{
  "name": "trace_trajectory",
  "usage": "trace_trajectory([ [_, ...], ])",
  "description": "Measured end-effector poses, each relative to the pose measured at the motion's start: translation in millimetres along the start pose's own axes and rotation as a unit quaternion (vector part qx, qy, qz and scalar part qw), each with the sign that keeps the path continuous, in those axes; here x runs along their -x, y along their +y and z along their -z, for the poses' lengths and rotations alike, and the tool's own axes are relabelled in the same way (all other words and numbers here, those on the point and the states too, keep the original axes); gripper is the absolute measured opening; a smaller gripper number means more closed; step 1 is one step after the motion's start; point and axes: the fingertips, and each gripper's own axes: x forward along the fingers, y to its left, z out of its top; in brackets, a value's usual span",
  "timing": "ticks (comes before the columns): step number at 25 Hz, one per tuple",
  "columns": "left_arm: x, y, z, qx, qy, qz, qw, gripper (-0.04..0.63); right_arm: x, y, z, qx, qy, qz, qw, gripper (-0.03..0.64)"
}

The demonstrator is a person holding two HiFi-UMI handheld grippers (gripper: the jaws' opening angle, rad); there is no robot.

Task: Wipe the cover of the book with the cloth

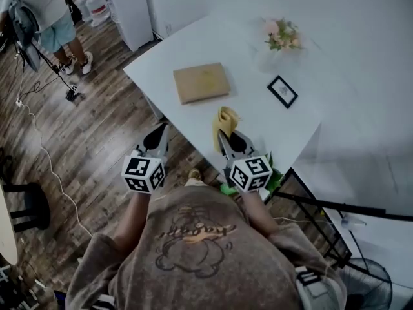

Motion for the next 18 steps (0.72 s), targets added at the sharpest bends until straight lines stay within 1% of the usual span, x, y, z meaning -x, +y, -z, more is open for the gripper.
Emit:
trace_trajectory([
  [5,-19.7,12.3,-2.2,0.007,0.004,-0.011,0.9999,0.003,-22.4,-13.4,-2.5,0.003,0.011,-0.015,1.000,0.061],
  [10,-37.1,27.3,-3.4,0.010,0.008,-0.014,0.9998,0.003,-42.2,-23.0,-2.4,-0.004,0.017,-0.015,1.000,0.061],
  [14,-54.4,42.3,-7.1,0.012,0.012,-0.003,0.9998,0.003,-61.4,-25.4,-4.6,-0.007,0.023,-0.009,1.000,0.061],
  [18,-75.5,61.1,-13.2,0.015,0.022,0.015,0.9996,0.003,-82.6,-26.5,-18.0,-0.012,0.017,0.007,1.000,0.061],
])
